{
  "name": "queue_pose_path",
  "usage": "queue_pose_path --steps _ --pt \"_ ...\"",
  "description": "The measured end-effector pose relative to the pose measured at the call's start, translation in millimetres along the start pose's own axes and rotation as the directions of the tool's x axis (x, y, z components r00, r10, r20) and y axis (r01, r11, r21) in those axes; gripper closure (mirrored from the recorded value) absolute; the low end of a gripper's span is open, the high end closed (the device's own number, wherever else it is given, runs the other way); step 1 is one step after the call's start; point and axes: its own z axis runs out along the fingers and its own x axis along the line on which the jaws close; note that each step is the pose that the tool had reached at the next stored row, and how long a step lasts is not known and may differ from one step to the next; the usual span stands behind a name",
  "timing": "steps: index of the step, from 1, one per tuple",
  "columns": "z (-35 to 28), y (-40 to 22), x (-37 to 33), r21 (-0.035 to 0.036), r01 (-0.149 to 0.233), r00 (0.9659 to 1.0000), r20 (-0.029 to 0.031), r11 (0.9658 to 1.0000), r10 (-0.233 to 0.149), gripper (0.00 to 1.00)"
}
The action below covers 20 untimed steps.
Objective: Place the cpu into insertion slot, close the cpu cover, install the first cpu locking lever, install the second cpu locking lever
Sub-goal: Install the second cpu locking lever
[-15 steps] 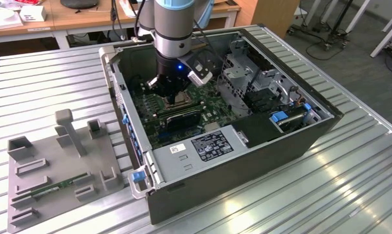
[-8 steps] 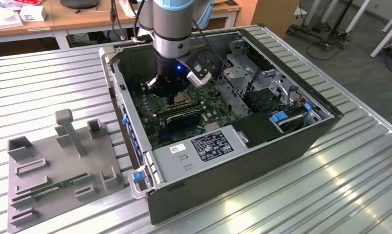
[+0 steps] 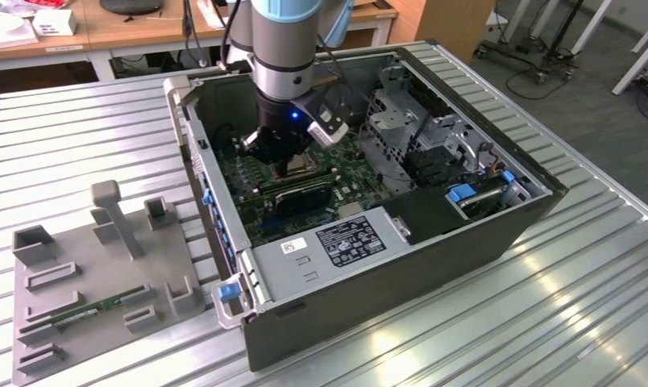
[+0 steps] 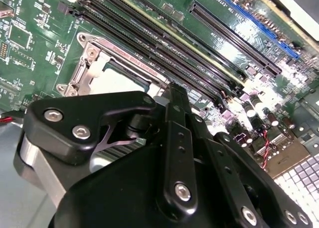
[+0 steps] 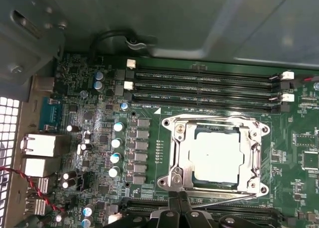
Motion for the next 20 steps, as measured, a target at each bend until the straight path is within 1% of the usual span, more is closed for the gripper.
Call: queue_pose_path --steps 3,9,12,15,20 --pt "2.3 -0.1 0.4 -0.0001 0.000 1.0000 0.0000 1.0000 0.000 0.89" --pt "2.6 -0.2 0.6 -0.0001 0.000 1.0000 0.0000 1.0000 0.000 0.89" --pt "3.2 -0.1 2.2 -0.0004 0.000 1.0000 0.0010 1.0000 0.000 0.89" --pt "3.5 -0.2 2.4 0.0001 0.000 1.0000 0.0008 1.0000 0.000 0.89" --pt "5.8 -0.3 2.6 -0.0003 0.000 1.0000 0.0010 1.0000 0.000 0.89"
